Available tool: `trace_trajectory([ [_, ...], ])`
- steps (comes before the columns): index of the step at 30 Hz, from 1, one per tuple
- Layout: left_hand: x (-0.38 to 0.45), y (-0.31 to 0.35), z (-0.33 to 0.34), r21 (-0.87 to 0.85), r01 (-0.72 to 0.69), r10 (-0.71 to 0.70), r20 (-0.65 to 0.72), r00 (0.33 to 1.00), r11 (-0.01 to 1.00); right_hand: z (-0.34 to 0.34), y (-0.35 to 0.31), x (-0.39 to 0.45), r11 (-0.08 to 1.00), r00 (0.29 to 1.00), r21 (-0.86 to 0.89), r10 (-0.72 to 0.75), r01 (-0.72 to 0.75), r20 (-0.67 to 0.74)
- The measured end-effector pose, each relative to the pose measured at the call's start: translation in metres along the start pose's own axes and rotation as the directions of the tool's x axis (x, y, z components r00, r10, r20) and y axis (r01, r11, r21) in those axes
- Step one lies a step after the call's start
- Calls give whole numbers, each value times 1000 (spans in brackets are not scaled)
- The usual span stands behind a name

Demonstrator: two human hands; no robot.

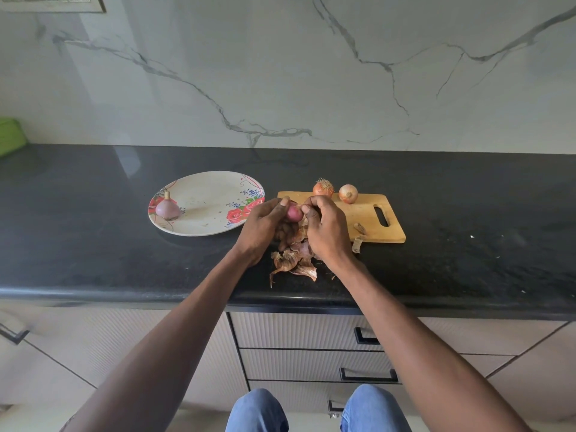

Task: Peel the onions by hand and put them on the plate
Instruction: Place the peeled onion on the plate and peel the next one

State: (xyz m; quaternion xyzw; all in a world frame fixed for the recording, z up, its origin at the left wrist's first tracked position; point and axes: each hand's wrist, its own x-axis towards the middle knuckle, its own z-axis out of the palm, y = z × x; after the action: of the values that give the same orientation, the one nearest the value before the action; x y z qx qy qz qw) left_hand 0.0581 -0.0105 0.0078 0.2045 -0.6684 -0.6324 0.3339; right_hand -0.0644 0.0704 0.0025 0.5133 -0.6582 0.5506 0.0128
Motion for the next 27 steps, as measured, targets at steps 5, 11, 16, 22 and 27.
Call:
trace_trajectory([
  [5, 0, 1, -2, -36, 38, -37, 20, 999, 999, 6, 0, -4, 985, 992, -125, -122, 118, -20],
  [11, 4, -3, -7, -114, 99, -97, 19, 995, 989, 4, -9, -3, 997, 997, 15, 80, -80, 20],
  [16, 4, -2, -7, -151, 104, -101, 29, 995, 983, -1, -12, -2, 975, 981, 123, 180, -188, 69],
  [22, 2, 3, -4, -230, 120, -126, -11, 992, 966, -1, -8, 0, 936, 961, 221, 258, -273, 97],
  [27, 1, 6, -4, -226, 109, -115, -12, 993, 968, -1, -11, -4, 983, 992, 134, 129, -126, -16],
])
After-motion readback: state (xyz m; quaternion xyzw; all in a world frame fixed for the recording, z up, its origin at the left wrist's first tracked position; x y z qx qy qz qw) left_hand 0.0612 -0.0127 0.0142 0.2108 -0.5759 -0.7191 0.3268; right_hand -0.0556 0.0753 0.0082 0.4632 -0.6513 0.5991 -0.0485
